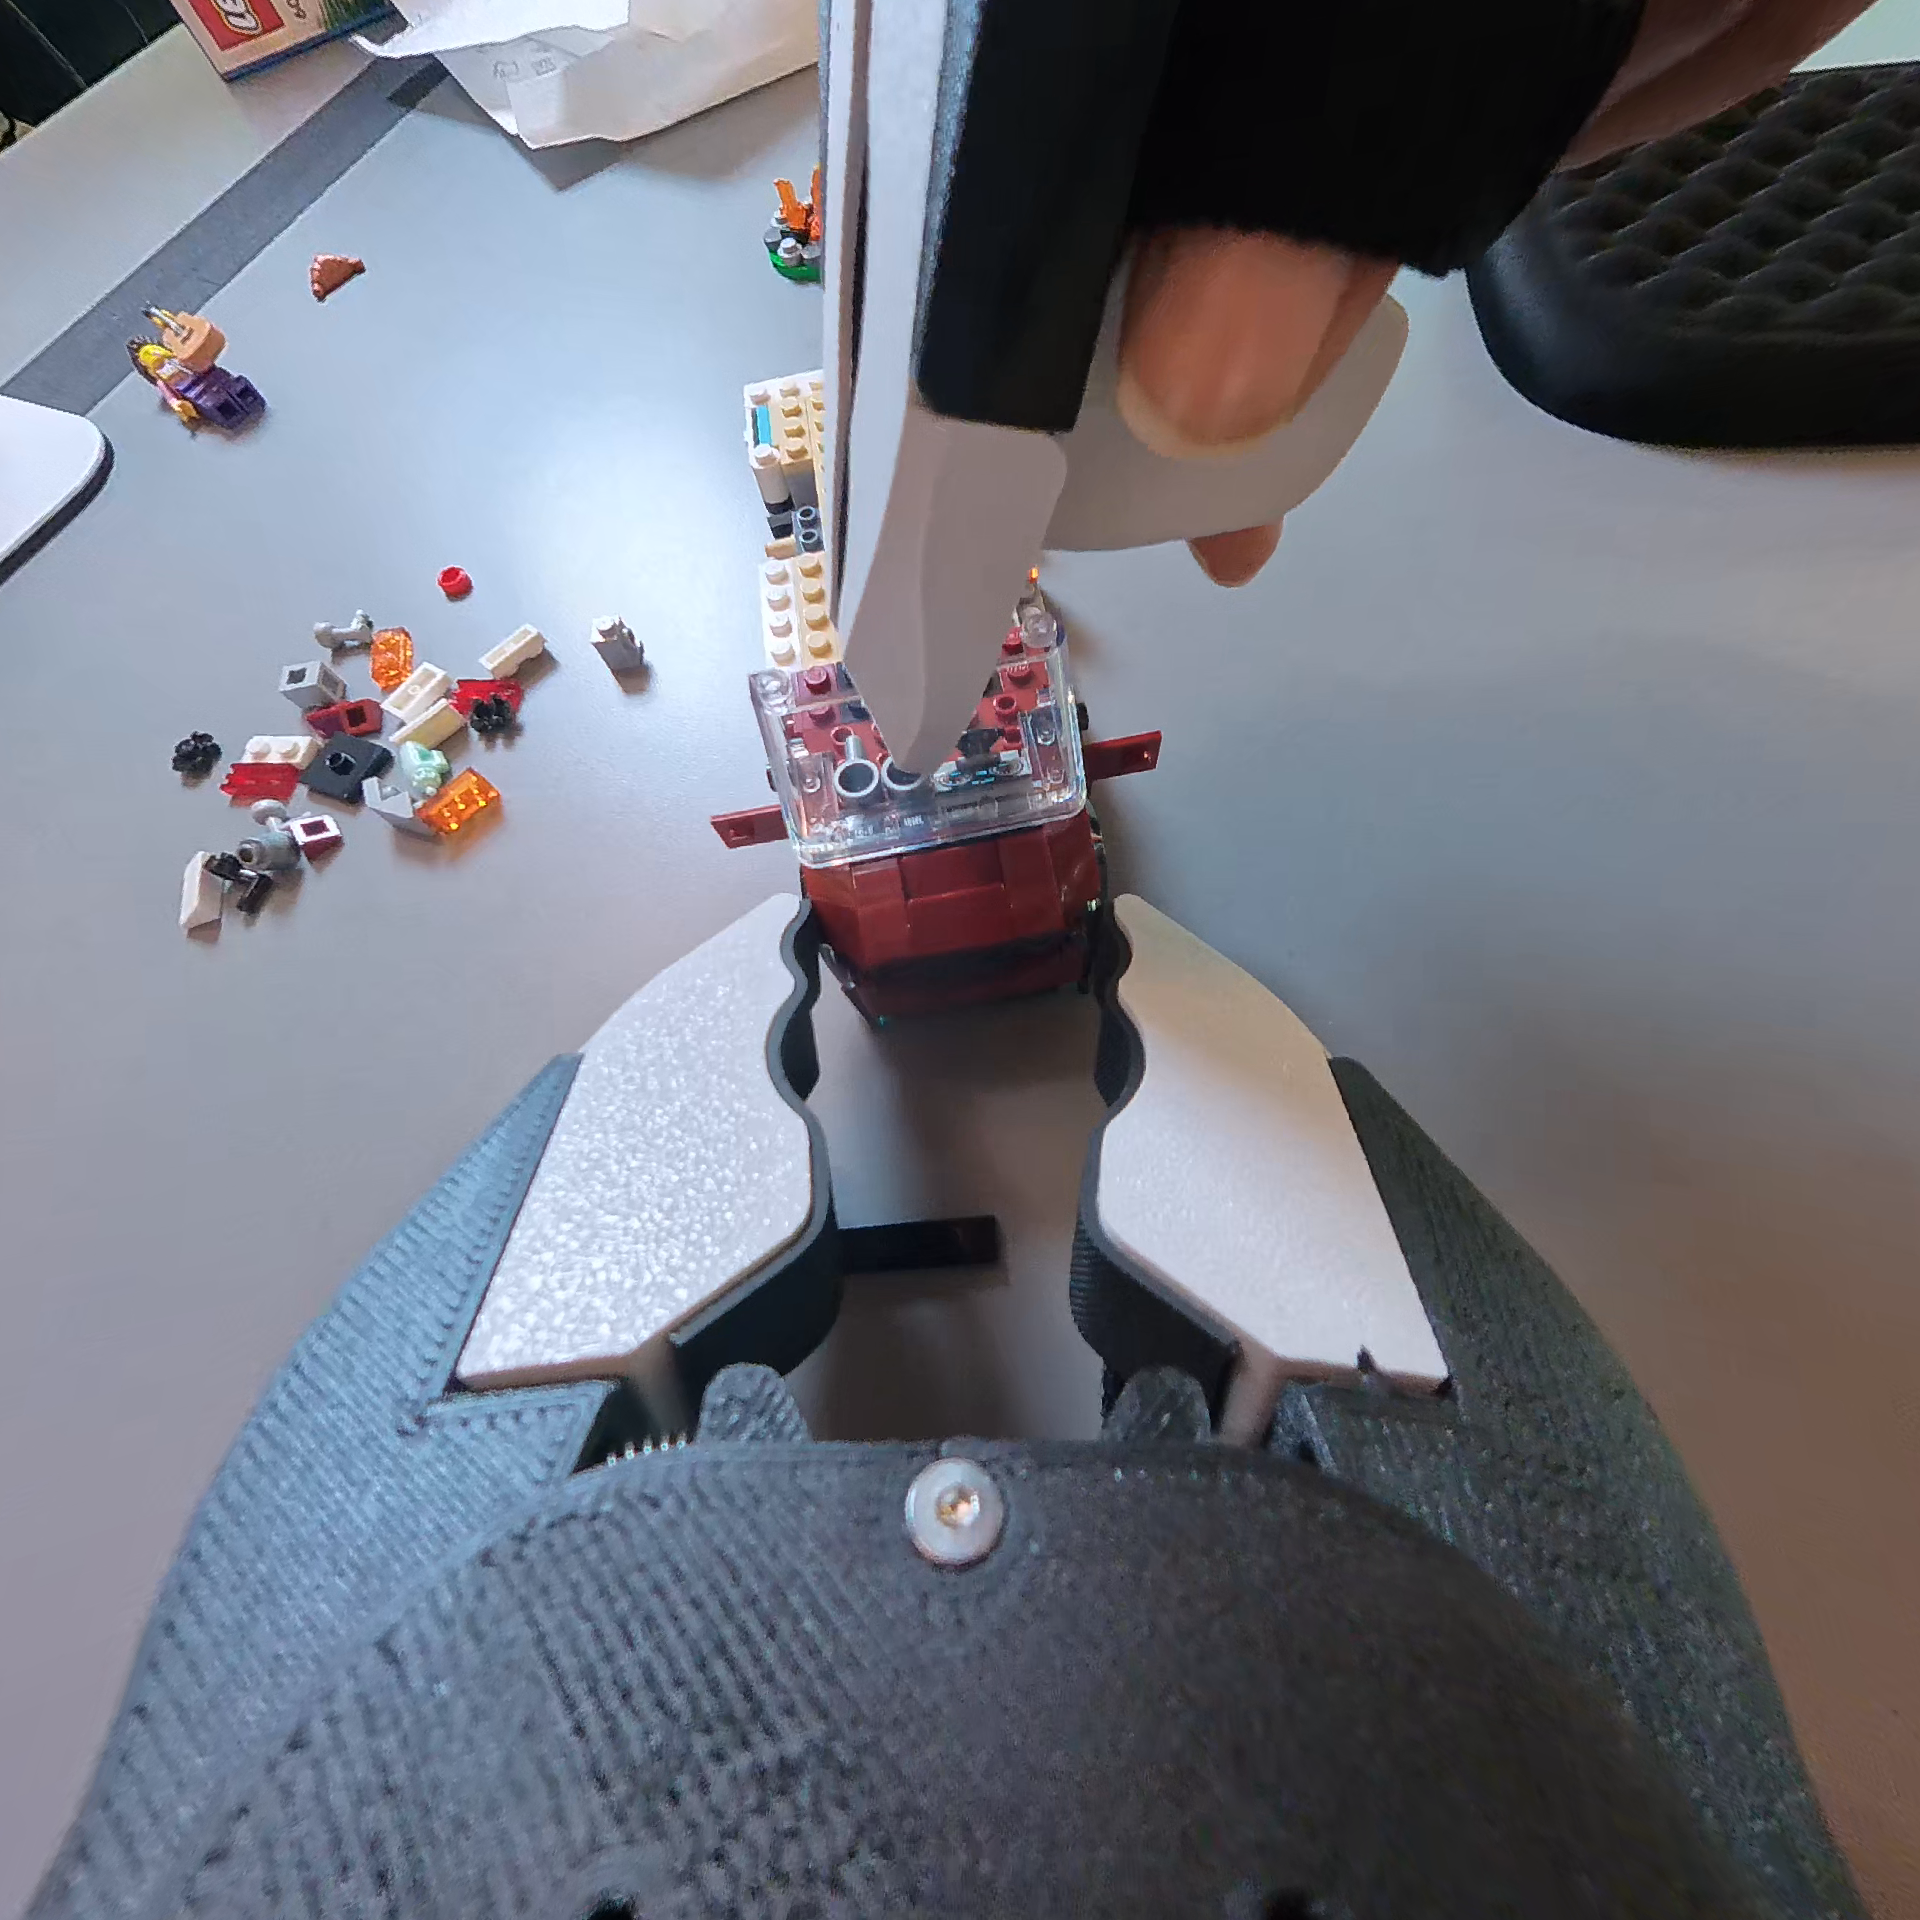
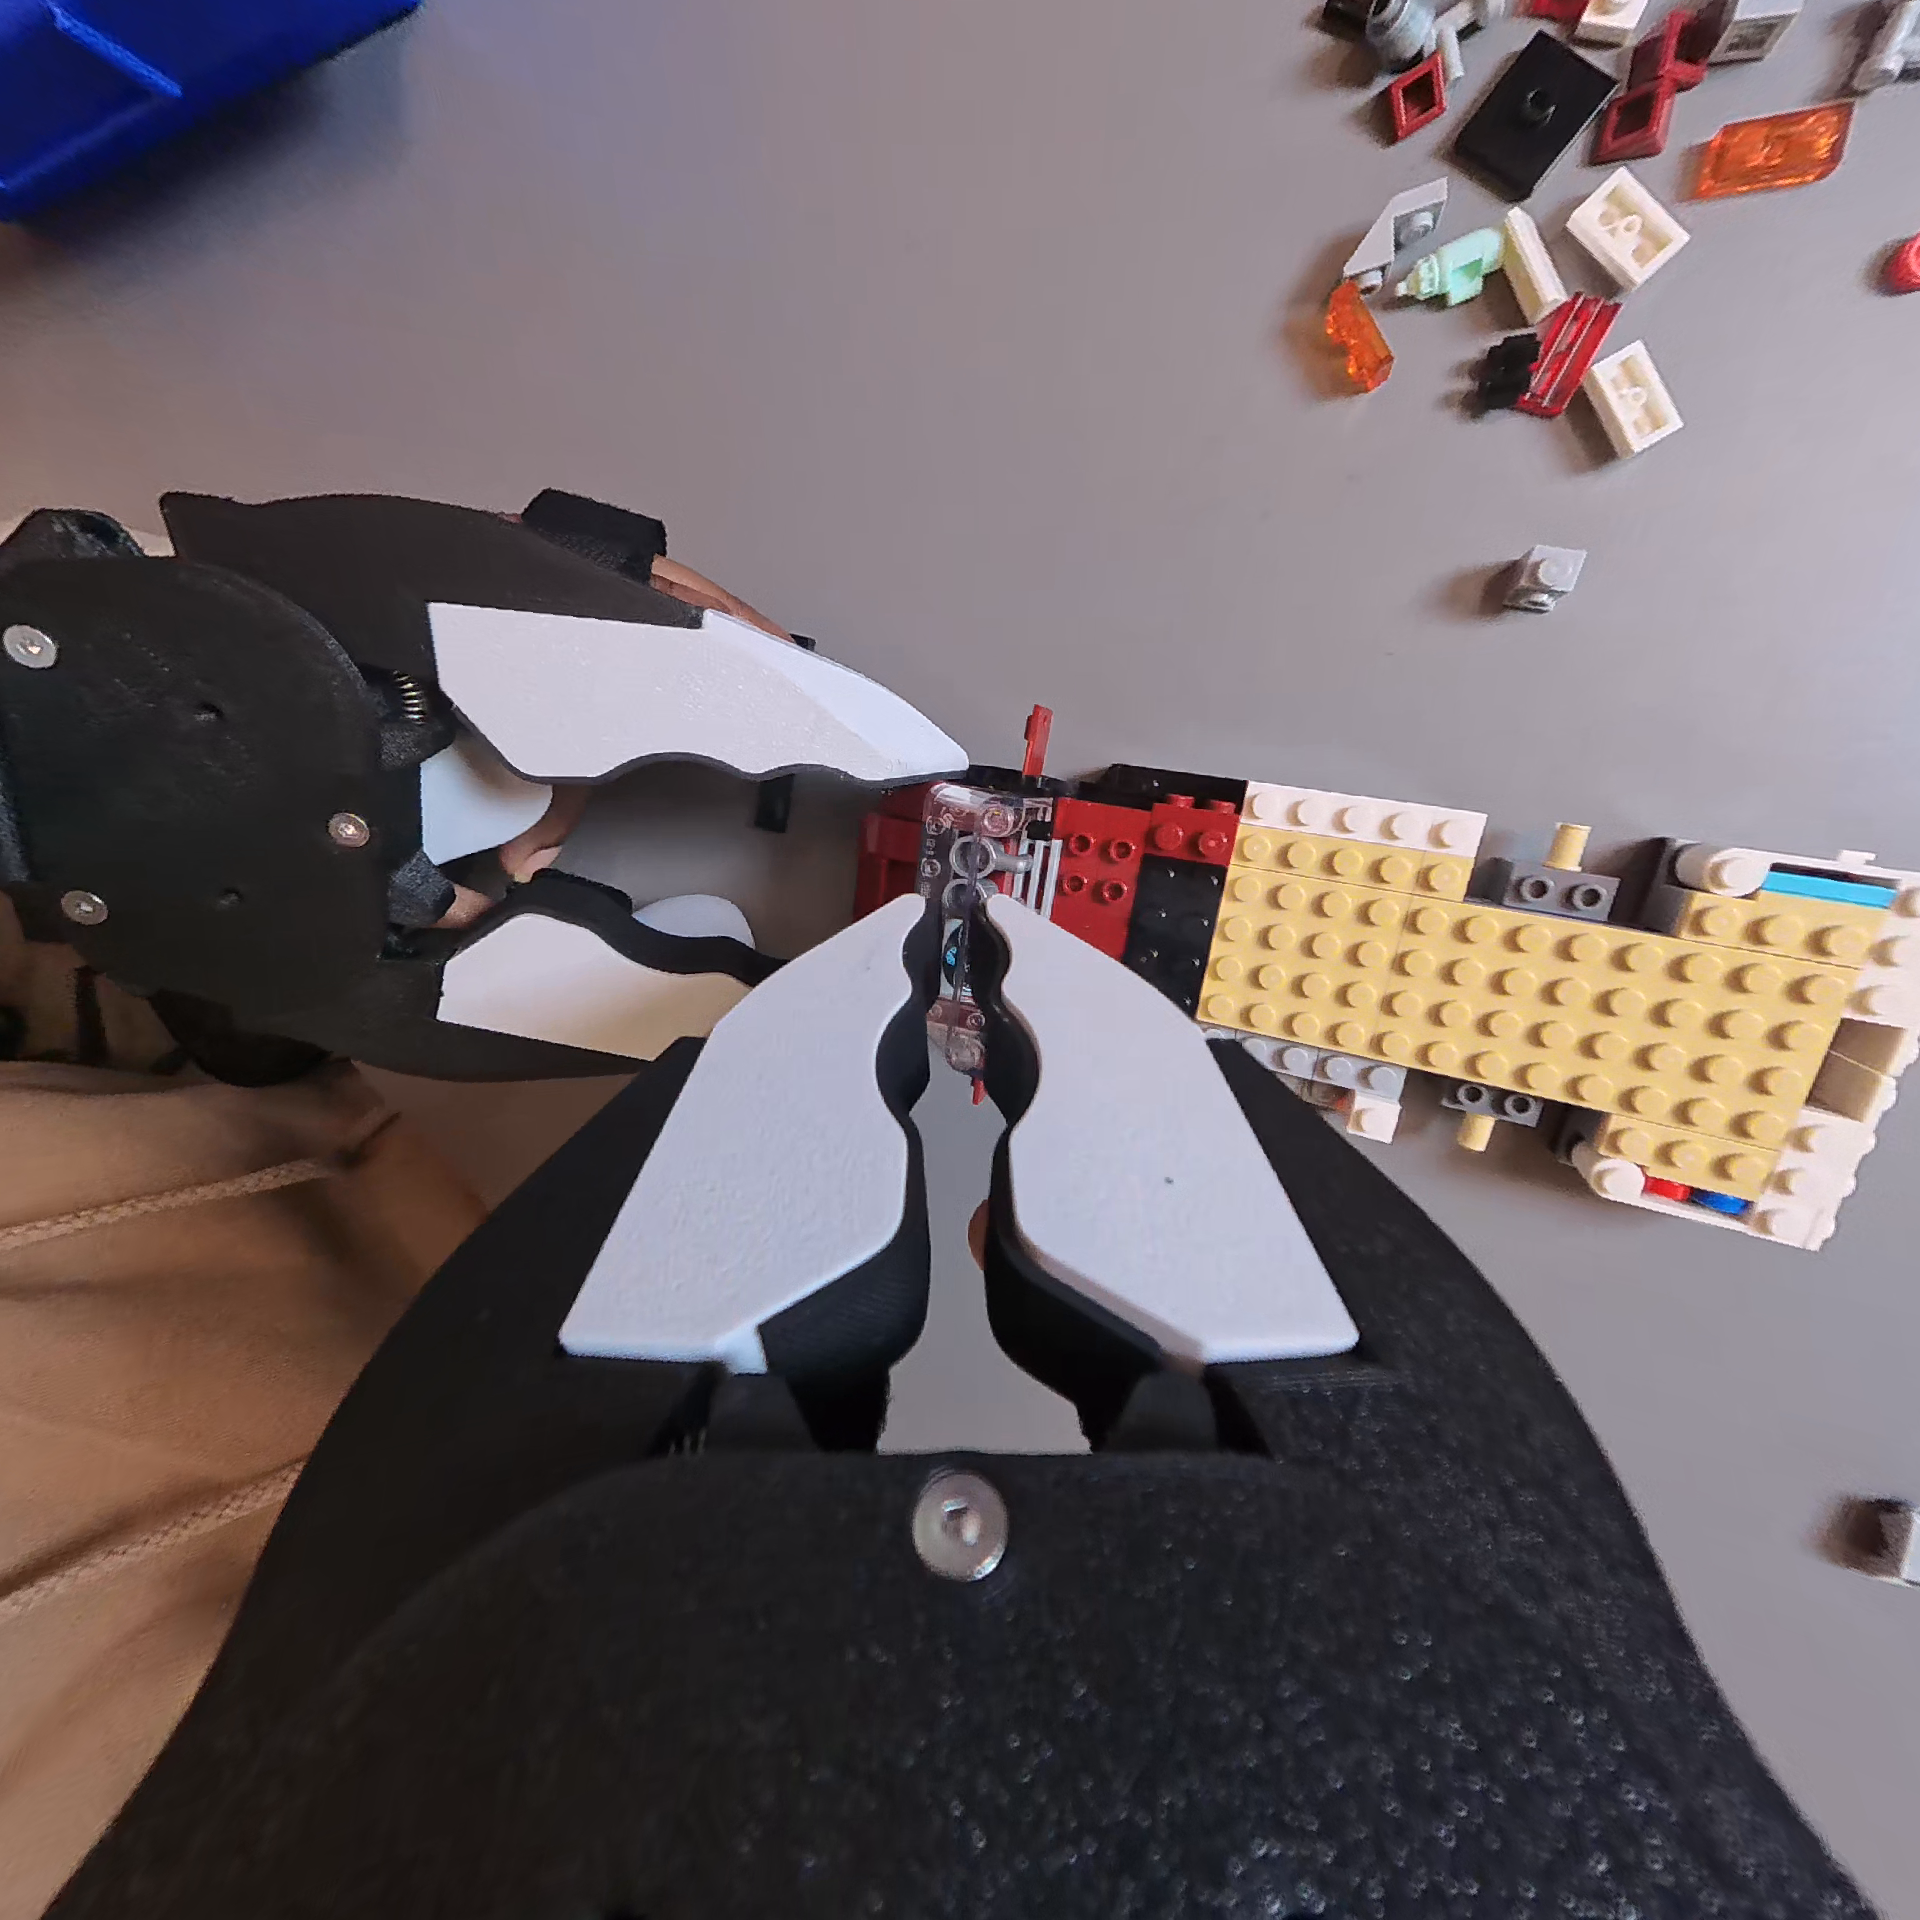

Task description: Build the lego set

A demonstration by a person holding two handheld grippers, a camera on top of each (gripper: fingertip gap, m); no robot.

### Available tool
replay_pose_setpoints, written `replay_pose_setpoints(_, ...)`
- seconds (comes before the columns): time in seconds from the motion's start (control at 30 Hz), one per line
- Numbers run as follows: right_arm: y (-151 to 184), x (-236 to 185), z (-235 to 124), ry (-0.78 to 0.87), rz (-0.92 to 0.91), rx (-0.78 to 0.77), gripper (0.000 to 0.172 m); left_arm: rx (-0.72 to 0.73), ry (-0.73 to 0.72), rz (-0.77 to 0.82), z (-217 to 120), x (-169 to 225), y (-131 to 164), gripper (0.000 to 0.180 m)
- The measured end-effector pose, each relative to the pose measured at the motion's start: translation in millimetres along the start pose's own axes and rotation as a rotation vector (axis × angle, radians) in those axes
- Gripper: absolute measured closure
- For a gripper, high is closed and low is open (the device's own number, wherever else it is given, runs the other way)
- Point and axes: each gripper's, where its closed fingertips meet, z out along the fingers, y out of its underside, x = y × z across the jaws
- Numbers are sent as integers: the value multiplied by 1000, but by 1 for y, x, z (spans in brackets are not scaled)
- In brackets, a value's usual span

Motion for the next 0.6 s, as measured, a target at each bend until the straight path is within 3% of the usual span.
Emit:
replay_pose_setpoints(0.43, 0, -1, 1, -20, 15, 24, 167, -3, -4, 2, 0, 0, 0, 129)
replay_pose_setpoints(0.53, -1, 1, -1, -14, 1, 41, 153, -2, -3, 1, 0, 0, 0, 129)
replay_pose_setpoints(0.6, -3, 1, -4, -21, 5, 57, 154, -2, -2, 1, 0, 0, 0, 129)
